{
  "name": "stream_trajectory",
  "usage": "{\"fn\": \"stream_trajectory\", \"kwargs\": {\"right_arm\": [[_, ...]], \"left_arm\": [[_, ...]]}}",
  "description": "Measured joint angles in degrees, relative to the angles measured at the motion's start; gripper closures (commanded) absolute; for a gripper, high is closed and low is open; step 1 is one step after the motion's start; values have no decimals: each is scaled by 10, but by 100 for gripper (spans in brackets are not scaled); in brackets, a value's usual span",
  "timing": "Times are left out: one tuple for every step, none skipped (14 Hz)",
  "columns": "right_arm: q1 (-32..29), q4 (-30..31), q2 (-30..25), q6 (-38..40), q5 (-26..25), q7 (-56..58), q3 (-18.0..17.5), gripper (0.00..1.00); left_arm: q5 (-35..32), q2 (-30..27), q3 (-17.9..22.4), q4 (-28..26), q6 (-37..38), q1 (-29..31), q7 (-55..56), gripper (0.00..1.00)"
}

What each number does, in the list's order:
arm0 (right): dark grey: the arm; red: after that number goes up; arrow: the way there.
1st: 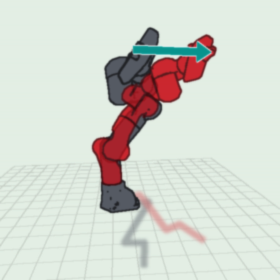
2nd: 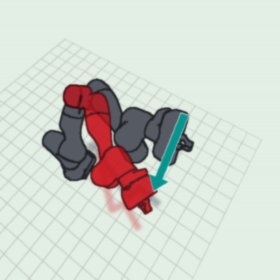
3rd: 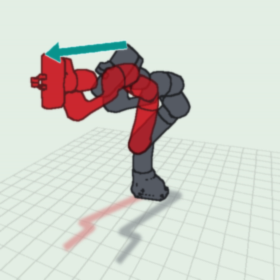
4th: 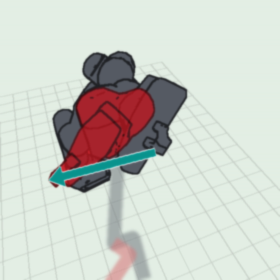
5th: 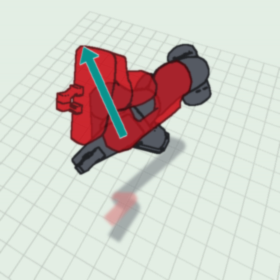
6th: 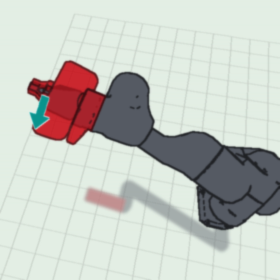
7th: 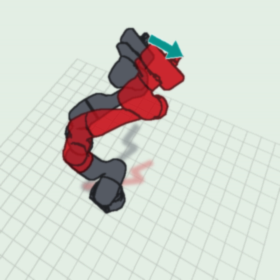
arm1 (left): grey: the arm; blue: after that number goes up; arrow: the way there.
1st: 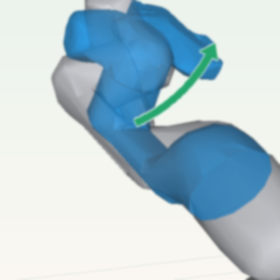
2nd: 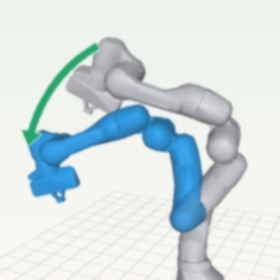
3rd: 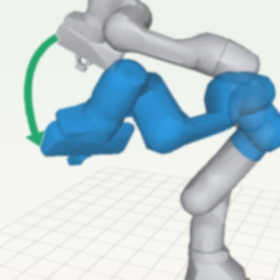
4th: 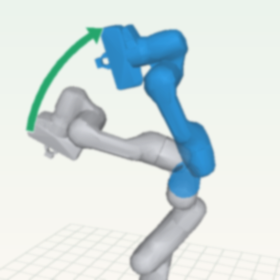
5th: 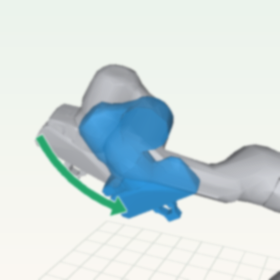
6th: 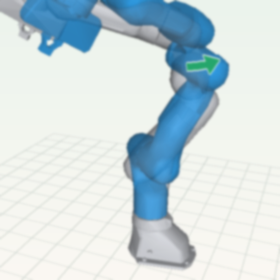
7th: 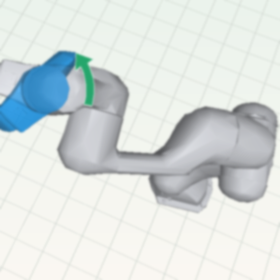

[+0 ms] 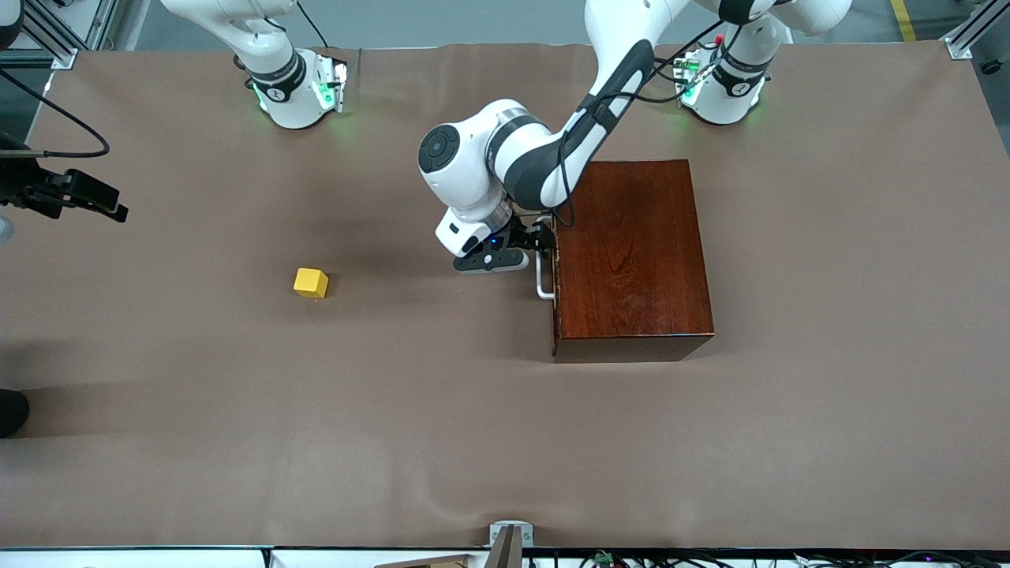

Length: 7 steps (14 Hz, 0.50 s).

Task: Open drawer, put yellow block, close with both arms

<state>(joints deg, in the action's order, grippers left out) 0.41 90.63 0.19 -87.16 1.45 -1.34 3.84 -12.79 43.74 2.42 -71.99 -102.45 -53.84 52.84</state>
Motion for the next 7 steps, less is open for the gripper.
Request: {"fn": "stream_trajectory", "kwargs": {"right_arm": [[0,0,0,0,0,0,0,0],[0,0,0,1,0,0,0,0],[0,0,0,1,0,0,0,0],[0,0,0,1,0,0,0,0],[0,0,0,1,0,0,0,0],[0,0,0,1,0,0,0,0],[0,0,0,2,0,0,0,0]], "left_arm": [[0,3,0,0,0,0,0,0],[0,5,-1,0,0,-1,0,0],[0,6,-1,0,-2,-1,1,0],[4,6,-1,0,-8,-1,4,0],[10,6,-1,0,-15,-1,8,0],[17,6,0,1,-23,0,11,0],[23,6,0,1,-30,0,14,0]]}}
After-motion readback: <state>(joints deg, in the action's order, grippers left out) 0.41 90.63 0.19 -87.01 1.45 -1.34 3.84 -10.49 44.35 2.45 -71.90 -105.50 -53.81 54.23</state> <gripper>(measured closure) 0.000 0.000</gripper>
